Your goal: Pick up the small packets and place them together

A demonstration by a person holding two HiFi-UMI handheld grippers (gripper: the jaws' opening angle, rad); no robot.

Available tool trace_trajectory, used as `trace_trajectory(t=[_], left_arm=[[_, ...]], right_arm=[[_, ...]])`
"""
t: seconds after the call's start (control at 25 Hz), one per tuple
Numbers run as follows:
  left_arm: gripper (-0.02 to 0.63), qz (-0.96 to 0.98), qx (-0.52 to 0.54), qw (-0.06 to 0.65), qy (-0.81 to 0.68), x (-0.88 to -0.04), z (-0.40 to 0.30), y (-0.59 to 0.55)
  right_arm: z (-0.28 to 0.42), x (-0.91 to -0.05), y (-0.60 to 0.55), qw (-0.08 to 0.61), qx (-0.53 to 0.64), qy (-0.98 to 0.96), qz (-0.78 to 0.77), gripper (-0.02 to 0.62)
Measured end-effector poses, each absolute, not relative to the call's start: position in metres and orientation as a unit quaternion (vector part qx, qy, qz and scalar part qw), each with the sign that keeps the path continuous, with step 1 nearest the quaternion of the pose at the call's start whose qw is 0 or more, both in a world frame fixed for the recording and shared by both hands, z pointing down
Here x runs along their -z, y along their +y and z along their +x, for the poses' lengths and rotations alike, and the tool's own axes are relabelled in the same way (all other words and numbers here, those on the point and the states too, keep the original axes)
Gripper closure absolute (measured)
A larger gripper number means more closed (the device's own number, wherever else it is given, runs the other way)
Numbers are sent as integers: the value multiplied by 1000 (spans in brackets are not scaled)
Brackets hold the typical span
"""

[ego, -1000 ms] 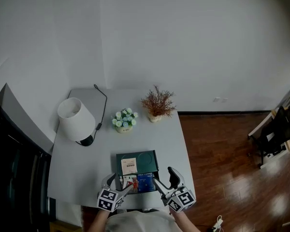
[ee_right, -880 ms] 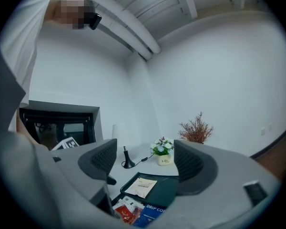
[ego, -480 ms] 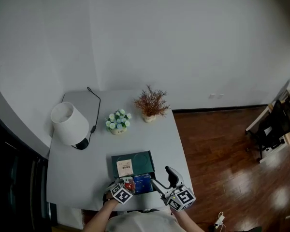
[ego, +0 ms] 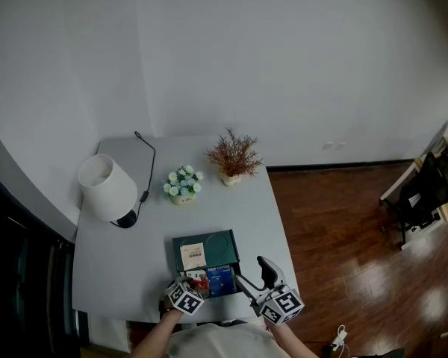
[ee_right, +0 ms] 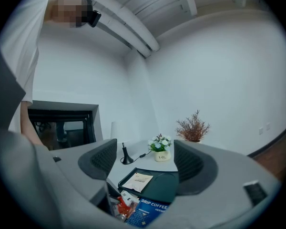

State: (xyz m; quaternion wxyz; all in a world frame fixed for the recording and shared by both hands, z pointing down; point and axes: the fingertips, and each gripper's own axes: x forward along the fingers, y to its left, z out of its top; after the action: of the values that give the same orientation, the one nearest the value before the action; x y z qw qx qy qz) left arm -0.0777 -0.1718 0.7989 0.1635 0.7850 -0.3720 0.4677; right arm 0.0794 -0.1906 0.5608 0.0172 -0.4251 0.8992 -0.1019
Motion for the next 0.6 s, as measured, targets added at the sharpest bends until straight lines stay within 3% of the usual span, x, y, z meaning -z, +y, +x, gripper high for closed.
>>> trace_trajectory(t=[0.32,0.6], left_arm=[[595,815,-371,180,-406,-737,-72,-156],[595,858,-240,218,-398,-673,-39,-170]], right_arm=[[78,-559,-190,21,102,900,-423,229],[95,-562,-188,20,106,892,-438,229]])
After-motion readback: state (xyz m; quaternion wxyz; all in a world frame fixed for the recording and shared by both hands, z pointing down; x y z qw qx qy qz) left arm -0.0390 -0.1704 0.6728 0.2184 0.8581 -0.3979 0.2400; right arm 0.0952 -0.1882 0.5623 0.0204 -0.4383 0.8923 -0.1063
